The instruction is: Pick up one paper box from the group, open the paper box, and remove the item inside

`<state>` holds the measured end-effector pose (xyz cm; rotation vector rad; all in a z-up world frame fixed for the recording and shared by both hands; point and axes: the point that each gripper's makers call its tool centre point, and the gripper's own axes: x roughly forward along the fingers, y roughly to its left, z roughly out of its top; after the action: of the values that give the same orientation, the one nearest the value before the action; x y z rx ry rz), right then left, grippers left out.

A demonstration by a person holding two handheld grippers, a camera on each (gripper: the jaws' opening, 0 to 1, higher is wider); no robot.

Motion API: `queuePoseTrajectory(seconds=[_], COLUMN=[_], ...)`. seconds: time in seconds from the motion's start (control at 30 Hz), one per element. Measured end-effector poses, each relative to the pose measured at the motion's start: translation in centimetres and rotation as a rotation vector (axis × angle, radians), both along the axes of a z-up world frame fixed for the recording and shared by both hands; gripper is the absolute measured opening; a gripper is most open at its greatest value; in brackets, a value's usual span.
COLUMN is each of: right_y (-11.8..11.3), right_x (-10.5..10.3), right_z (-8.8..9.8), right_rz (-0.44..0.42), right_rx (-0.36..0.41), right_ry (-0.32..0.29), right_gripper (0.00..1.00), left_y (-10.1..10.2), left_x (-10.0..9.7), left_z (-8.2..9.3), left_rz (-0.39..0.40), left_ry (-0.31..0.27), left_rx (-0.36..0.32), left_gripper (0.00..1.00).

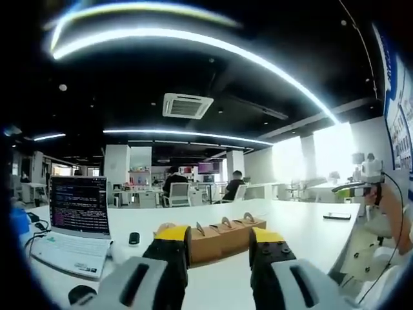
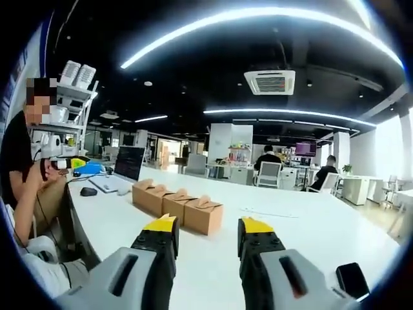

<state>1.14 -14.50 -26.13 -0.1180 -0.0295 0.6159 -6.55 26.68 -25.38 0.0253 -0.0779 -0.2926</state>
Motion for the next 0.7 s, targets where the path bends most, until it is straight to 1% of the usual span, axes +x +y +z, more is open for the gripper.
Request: queuePoseTrajectory(seconds=[0.27, 0.57, 0.7], right_y=[0.01, 0.05, 0.05], right_x=[-0.06, 0.02, -0.02], right_z=[0.01, -0.18, 0.01], right_rz=[-0.001, 0.001, 0.001], right_rx=[0.001, -0.004, 0.0], right_ry=[-0.002, 0.002, -0.003], right_gripper=[0.37, 0.37, 0.37], left_y=[-0.34, 0.26, 0.12], left_x=[-0.11, -0.08, -0.09], left_z=[0.23, 0.18, 0.24], left_rz=[-0.01, 0.009, 0.007], left_ry=[-0.007, -0.005, -0.007], left_rx=[-0.002, -0.01, -0.01], left_gripper=[0.38, 0.37, 0.37])
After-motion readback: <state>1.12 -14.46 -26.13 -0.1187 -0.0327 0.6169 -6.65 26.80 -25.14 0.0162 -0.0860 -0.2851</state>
